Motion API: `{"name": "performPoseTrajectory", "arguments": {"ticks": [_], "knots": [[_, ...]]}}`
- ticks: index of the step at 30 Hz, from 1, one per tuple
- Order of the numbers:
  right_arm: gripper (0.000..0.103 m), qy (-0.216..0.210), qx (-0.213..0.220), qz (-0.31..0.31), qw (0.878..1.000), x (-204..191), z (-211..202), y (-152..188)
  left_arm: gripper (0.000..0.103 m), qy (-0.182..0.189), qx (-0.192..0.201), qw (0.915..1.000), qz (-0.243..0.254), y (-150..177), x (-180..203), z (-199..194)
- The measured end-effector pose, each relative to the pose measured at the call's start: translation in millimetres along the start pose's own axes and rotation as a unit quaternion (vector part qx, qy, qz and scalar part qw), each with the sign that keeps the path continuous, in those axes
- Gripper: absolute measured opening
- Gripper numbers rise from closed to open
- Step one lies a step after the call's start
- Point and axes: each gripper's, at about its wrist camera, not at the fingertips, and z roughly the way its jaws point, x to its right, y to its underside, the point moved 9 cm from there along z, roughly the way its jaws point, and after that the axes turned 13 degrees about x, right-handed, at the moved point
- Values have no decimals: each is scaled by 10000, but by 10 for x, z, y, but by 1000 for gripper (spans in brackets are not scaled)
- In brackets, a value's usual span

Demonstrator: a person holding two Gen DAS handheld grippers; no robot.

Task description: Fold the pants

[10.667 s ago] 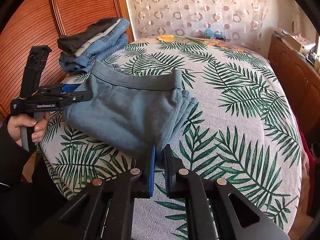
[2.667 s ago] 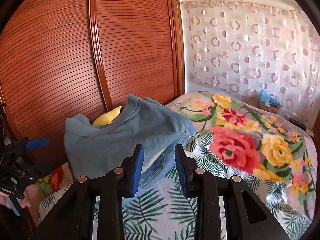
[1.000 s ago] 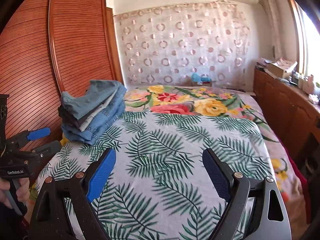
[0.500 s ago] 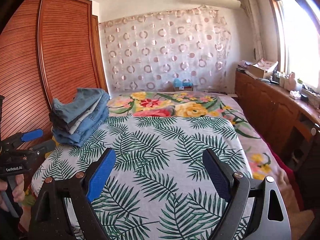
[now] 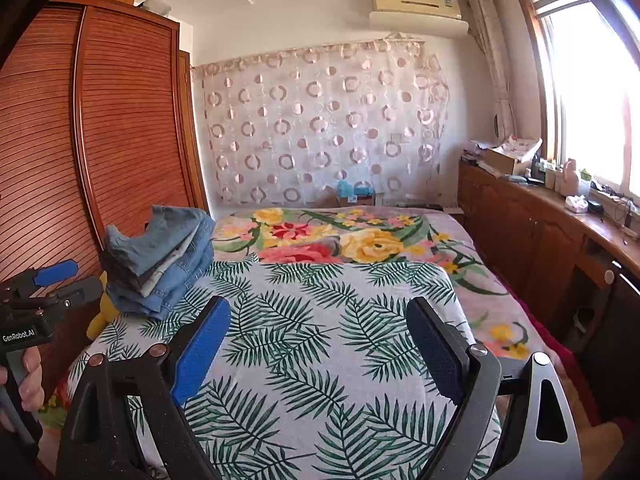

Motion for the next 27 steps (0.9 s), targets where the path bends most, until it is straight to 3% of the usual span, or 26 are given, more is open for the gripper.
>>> {"name": "performPoseTrajectory", "arguments": {"ticks": [27], "knots": [[90, -31, 123, -77, 9999, 55, 42, 66, 92, -63, 98, 9999, -52, -64, -58, -66]]}}
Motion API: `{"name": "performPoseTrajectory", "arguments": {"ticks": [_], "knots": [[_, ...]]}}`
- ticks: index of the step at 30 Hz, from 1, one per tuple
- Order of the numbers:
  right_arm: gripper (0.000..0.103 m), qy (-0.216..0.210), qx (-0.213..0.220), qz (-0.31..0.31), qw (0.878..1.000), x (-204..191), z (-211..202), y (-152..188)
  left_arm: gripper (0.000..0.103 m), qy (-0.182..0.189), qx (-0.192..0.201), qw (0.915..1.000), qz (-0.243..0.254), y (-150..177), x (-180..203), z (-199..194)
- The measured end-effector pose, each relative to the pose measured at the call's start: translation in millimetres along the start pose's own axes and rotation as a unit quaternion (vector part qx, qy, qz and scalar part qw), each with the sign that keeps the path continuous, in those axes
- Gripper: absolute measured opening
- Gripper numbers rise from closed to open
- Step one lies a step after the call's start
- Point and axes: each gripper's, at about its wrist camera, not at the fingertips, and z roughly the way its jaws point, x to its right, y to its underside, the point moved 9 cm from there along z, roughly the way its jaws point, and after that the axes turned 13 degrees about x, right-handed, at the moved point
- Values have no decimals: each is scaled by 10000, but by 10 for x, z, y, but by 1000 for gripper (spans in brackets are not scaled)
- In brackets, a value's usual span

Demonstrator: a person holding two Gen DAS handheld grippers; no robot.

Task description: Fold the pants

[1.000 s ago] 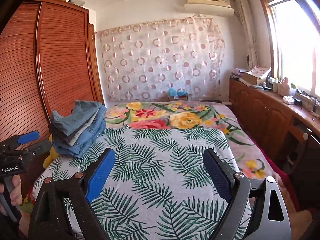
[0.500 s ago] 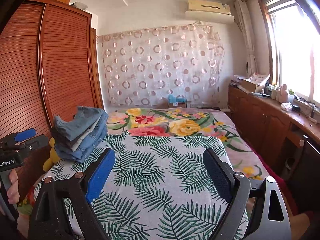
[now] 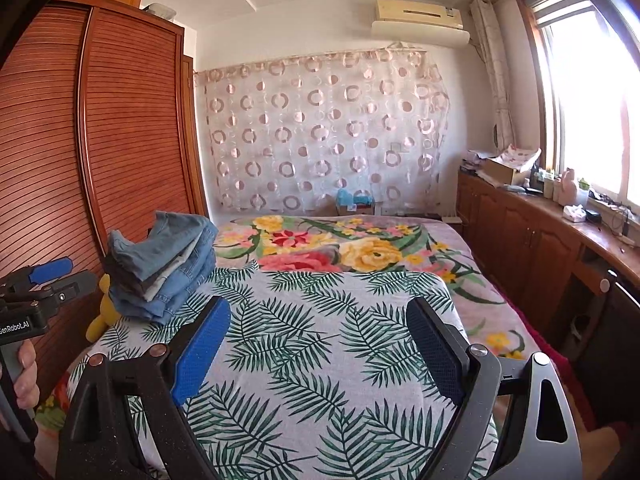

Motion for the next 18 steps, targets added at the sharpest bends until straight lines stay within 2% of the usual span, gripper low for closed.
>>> {"name": "performPoseTrajectory", "arguments": {"ticks": [18], "knots": [[90, -6, 8, -17, 10000, 5, 13, 21, 92, -17, 9, 10000, 9, 5, -4, 1]]}}
